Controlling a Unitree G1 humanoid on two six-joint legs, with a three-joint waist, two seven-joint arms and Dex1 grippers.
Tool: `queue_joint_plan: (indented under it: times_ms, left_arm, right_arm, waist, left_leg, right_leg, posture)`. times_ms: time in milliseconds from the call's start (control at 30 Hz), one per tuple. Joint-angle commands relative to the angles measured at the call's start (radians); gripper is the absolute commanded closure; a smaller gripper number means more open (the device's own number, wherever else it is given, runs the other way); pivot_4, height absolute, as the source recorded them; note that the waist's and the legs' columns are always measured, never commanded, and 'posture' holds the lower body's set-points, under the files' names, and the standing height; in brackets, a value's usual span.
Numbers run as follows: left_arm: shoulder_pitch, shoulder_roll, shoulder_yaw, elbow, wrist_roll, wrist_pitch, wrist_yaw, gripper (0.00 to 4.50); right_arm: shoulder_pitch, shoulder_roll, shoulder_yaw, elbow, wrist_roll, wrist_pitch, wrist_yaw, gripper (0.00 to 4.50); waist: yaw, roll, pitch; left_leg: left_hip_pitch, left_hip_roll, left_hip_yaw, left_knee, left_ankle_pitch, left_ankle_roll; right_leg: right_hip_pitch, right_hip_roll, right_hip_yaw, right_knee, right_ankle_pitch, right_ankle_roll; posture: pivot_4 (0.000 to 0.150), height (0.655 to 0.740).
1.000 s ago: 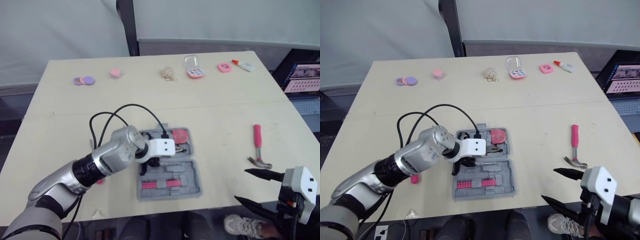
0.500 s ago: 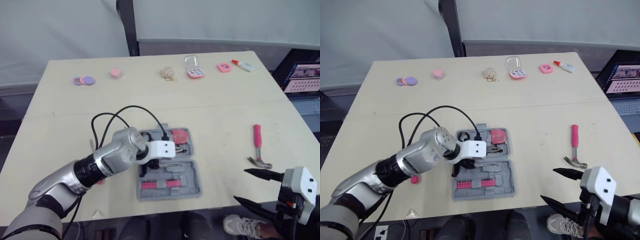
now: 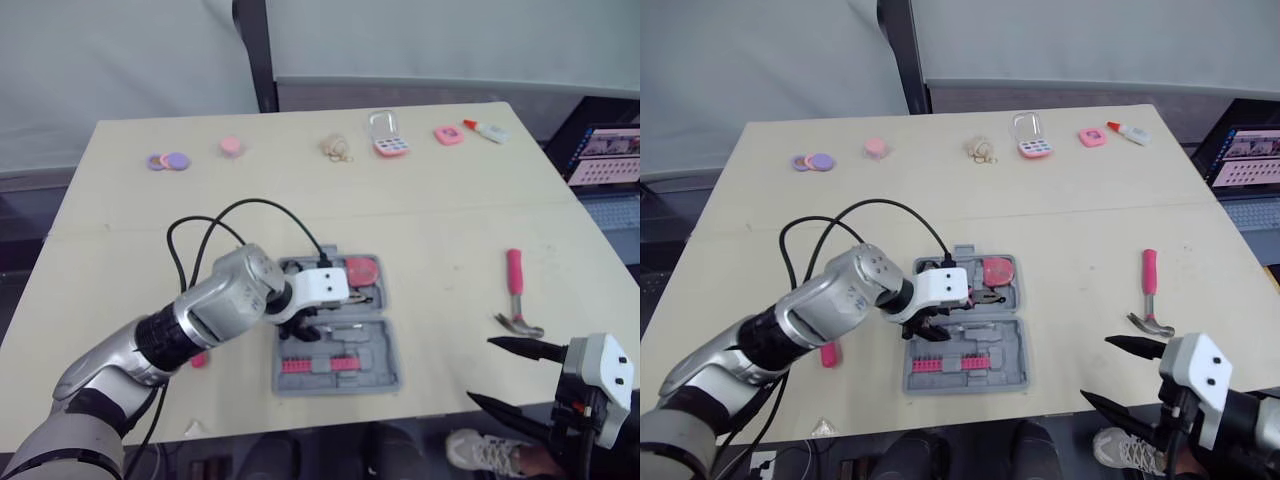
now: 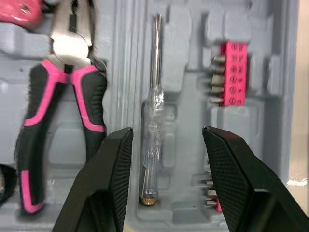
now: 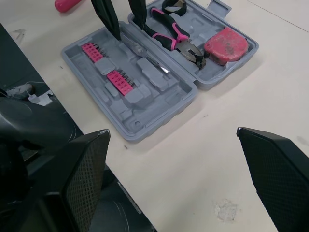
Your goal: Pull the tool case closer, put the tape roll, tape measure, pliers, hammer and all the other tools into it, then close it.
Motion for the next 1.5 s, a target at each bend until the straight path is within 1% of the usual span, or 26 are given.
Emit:
queue_joint_plan:
  times_ms: [33, 100, 167, 200, 233, 267, 367, 433, 500, 600, 700, 1067, 1500]
  left_arm:
    - [0.015, -0.013, 0.114, -0.018, -0.058, 0.01, 0.029, 2.05]
    - [0.041, -0.032, 0.177, 0.003, -0.091, -0.023, 0.045, 2.55]
    - [0.075, -0.034, 0.228, 0.021, -0.119, -0.099, 0.045, 3.32]
    - [0.101, -0.034, 0.258, 0.023, -0.141, -0.154, 0.033, 3.89]
    - [0.118, -0.035, 0.277, 0.025, -0.156, -0.194, 0.026, 4.37]
    - [0.141, -0.038, 0.306, 0.033, -0.165, -0.207, 0.041, 4.45]
    - [0.251, -0.04, 0.394, 0.065, -0.201, -0.387, 0.033, 4.45]
    - [0.315, -0.019, 0.403, 0.081, -0.194, -0.517, 0.01, 4.45]
    - [0.364, -0.028, 0.428, 0.103, -0.212, -0.586, 0.005, 4.45]
    - [0.41, -0.036, 0.42, 0.149, -0.193, -0.71, 0.005, 4.45]
    - [0.431, -0.054, 0.393, 0.199, -0.145, -0.798, 0.04, 4.45]
    - [0.471, -0.098, 0.35, 0.296, -0.068, -0.904, 0.077, 4.45]
    - [0.496, -0.098, 0.332, 0.345, -0.018, -0.945, 0.082, 4.45]
  right_arm:
    - [-0.004, 0.001, -0.015, -0.016, 0.003, -0.016, -0.004, 0.0]
    - [-0.01, 0.0, -0.012, -0.016, 0.003, -0.014, -0.005, 0.0]
    - [-0.017, 0.0, -0.011, -0.017, 0.004, -0.01, -0.006, 0.0]
    - [-0.019, -0.001, -0.012, -0.017, 0.005, -0.009, -0.006, 0.0]
    - [-0.021, -0.001, -0.011, -0.017, 0.006, -0.008, -0.006, 0.0]
    - [-0.022, -0.002, -0.012, -0.017, 0.006, -0.008, -0.005, 0.0]
    - [-0.029, -0.004, -0.014, -0.014, 0.01, -0.007, -0.003, 0.0]
    - [-0.035, -0.005, -0.013, -0.012, 0.01, -0.006, -0.004, 0.0]
    - [-0.04, -0.005, -0.011, -0.01, 0.009, -0.005, -0.004, 0.0]
    - [-0.046, -0.004, -0.007, -0.009, 0.007, -0.003, -0.005, 0.0]
    - [-0.049, -0.004, -0.007, -0.011, 0.007, -0.001, -0.006, 0.0]
    - [-0.048, -0.002, -0.014, -0.019, 0.014, 0.005, -0.008, 0.0]
    - [-0.045, -0.003, -0.022, -0.021, 0.015, 0.007, -0.007, 0.0]
  waist:
    - [-0.001, 0.0, 0.0]
    - [-0.001, 0.0, 0.0]
    - [-0.001, 0.0, 0.0]
    - [-0.001, 0.0, 0.0]
    - [-0.002, 0.0, 0.0]
    - [-0.002, 0.0, 0.0]
    - [-0.003, 0.0, 0.0]
    - [-0.003, 0.0, 0.0]
    - [-0.002, 0.0, 0.0]
    - [0.003, 0.0, 0.0]
    - [0.006, 0.0, 0.0]
    - [0.001, 0.0, 0.0]
    - [0.0, 0.0, -0.001]
  left_leg:
    - [0.0, 0.0, 0.0, 0.0, 0.0, 0.0]
    - [0.0, 0.0, 0.0, 0.0, 0.0, 0.0]
    - [0.0, 0.0, 0.0, 0.0, 0.0, 0.0]
    - [0.0, 0.0, 0.0, 0.0, 0.0, 0.0]
    - [0.0, 0.0, 0.0, 0.0, 0.0, 0.0]
    - [0.0, 0.0, 0.0, 0.0, 0.0, 0.0]
    - [0.0, 0.0, 0.0, 0.0, 0.0, 0.0]
    - [0.001, 0.0, 0.0, 0.0, 0.0, 0.0]
    - [0.001, 0.0, 0.0, 0.0, 0.0, 0.0]
    - [0.0, 0.0, 0.0, 0.001, 0.0, 0.0]
    - [0.001, -0.001, 0.0, 0.001, 0.0, 0.0]
    - [0.001, -0.001, 0.001, 0.0, 0.0, 0.0]
    - [0.001, -0.001, 0.001, 0.0, 0.0, 0.0]
  right_leg:
    - [0.0, 0.0, 0.0, 0.0, 0.0, 0.0]
    - [0.0, 0.0, 0.0, 0.0, 0.0, 0.0]
    - [0.0, 0.0, 0.0, 0.0, 0.0, 0.0]
    - [0.0, 0.0, 0.0, 0.0, 0.0, 0.0]
    - [0.0, 0.0, 0.0, 0.0, 0.0, 0.0]
    - [0.0, 0.0, 0.0, 0.0, 0.0, 0.0]
    - [0.0, 0.0, 0.0, 0.0, 0.0, 0.0]
    - [0.0, 0.0, 0.0, 0.0, 0.0, 0.0]
    - [0.0, 0.0, 0.0, 0.0, 0.0, 0.0]
    - [0.0, -0.001, 0.0, 0.0, 0.0, 0.0]
    - [0.0, -0.001, 0.0, 0.0, 0.0, 0.0]
    - [0.0, -0.001, -0.001, 0.001, 0.0, 0.0]
    - [0.0, -0.001, -0.001, 0.001, 0.0, 0.0]
  posture:
    - [0.15, 0.74]
    - [0.15, 0.74]
    - [0.15, 0.74]
    - [0.15, 0.74]
    - [0.15, 0.74]
    - [0.15, 0.74]
    - [0.15, 0.74]
    - [0.15, 0.74]
    - [0.15, 0.74]
    - [0.15, 0.74]
    - [0.15, 0.74]
    - [0.15, 0.74]
    - [0.15, 0.74]
